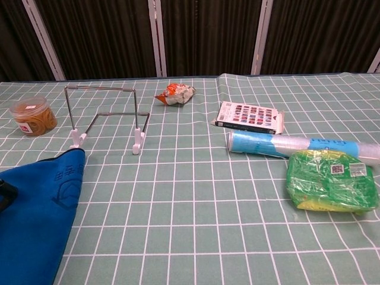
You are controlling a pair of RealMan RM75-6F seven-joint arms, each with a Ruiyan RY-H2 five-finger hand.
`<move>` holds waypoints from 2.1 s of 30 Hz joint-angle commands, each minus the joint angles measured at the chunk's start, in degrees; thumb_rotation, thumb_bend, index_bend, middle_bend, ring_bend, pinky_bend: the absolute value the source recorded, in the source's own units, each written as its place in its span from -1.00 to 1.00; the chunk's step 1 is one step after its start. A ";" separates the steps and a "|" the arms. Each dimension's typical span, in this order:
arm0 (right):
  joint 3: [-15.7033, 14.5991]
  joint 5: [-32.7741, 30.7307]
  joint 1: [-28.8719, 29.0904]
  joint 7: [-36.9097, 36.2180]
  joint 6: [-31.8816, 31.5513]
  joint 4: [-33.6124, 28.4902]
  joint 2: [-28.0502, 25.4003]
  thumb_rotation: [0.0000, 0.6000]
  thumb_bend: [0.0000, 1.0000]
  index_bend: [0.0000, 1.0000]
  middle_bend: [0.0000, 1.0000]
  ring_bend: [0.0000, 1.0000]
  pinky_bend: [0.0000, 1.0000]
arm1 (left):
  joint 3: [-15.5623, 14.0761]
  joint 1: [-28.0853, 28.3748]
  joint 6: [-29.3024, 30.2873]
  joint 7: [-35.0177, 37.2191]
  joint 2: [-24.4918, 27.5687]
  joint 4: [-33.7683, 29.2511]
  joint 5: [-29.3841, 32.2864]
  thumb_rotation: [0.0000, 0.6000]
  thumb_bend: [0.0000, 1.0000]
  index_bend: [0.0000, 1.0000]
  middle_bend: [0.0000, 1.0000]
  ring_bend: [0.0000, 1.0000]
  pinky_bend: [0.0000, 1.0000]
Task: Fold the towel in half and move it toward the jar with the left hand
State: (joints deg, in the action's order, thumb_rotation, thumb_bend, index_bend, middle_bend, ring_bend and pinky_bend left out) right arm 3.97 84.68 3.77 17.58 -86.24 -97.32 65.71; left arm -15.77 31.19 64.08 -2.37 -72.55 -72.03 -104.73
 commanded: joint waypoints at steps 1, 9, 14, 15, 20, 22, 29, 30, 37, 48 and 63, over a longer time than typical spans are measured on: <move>0.01 0.02 0.01 -0.01 0.00 -0.02 -0.03 1.00 -1.00 -1.00 -1.00 -1.00 -1.00 | 0.18 -0.23 0.16 -0.01 -0.17 0.44 0.00 1.00 0.38 0.47 0.81 0.79 1.00; -0.08 0.19 -0.03 0.05 -0.05 -0.12 -0.03 1.00 -1.00 -1.00 -1.00 -1.00 -1.00 | 0.22 -0.64 0.22 1.07 0.42 0.61 0.23 1.00 -0.05 -0.83 0.79 0.78 1.00; -0.12 0.31 -0.14 -0.06 -0.21 -0.35 -0.19 1.00 -1.00 -1.00 -1.00 -1.00 -1.00 | 0.38 -1.39 1.99 3.20 2.03 0.02 0.57 1.00 -0.30 -1.00 0.77 0.78 1.00; -0.16 0.41 -0.17 -0.17 -0.26 -0.47 -0.26 1.00 -1.00 -1.00 -1.00 -1.00 -1.00 | 0.75 -1.71 2.79 4.19 2.70 -0.30 1.17 1.00 -0.30 -1.00 0.77 0.78 1.00; -0.34 1.02 -0.29 -0.69 -0.52 -0.85 -0.67 1.00 -1.00 -1.00 -1.00 -1.00 -1.00 | 3.39 -2.70 5.33 7.21 4.86 -1.56 4.36 1.00 -0.30 -0.95 0.77 0.78 1.00; -0.40 1.21 -0.34 -0.90 -0.62 -0.93 -0.77 1.00 -1.00 -1.00 -1.00 -1.00 -1.00 | 4.86 -2.64 4.45 8.23 5.42 -2.18 6.89 1.00 -0.30 -0.85 0.77 0.78 1.00; -0.53 1.66 -0.24 -1.40 -0.43 -1.06 -0.97 1.00 -1.00 -1.00 -1.00 -1.00 -1.00 | 9.65 -0.50 -5.39 10.42 3.53 -0.98 17.07 1.00 -0.17 -0.45 0.78 0.78 1.00; -0.52 1.63 -0.18 -1.39 -0.30 -1.01 -0.95 1.00 -1.00 -1.00 -1.00 -1.00 -1.00 | 10.30 -0.04 -7.31 10.62 2.55 -0.33 18.56 1.00 -0.15 -0.41 0.78 0.78 1.00; -0.16 0.65 0.22 -1.50 0.61 -0.58 -0.80 1.00 -1.00 -1.00 -1.00 -1.00 -1.00 | 12.38 1.86 -13.54 9.12 -2.11 2.21 22.54 1.00 -0.11 -0.31 0.79 0.78 1.00; 0.38 -1.29 0.51 -1.96 1.62 0.54 -0.64 1.00 -1.00 -1.00 -1.00 -1.00 -1.00 | 14.49 3.29 -16.69 6.30 -5.79 4.27 25.36 1.00 -0.11 -0.32 0.79 0.79 1.00; 0.23 -1.50 0.67 -1.81 1.95 0.78 -0.52 1.00 -1.00 -1.00 -1.00 -1.00 -1.00 | 15.96 4.32 -19.05 3.35 -9.29 5.56 27.89 1.00 -0.11 -0.31 0.79 0.78 1.00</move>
State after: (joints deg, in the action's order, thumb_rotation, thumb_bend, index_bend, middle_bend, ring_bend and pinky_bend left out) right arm 4.20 83.18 4.44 15.78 -84.28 -96.54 65.18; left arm 0.14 35.49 45.05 1.06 -81.76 -66.53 -76.89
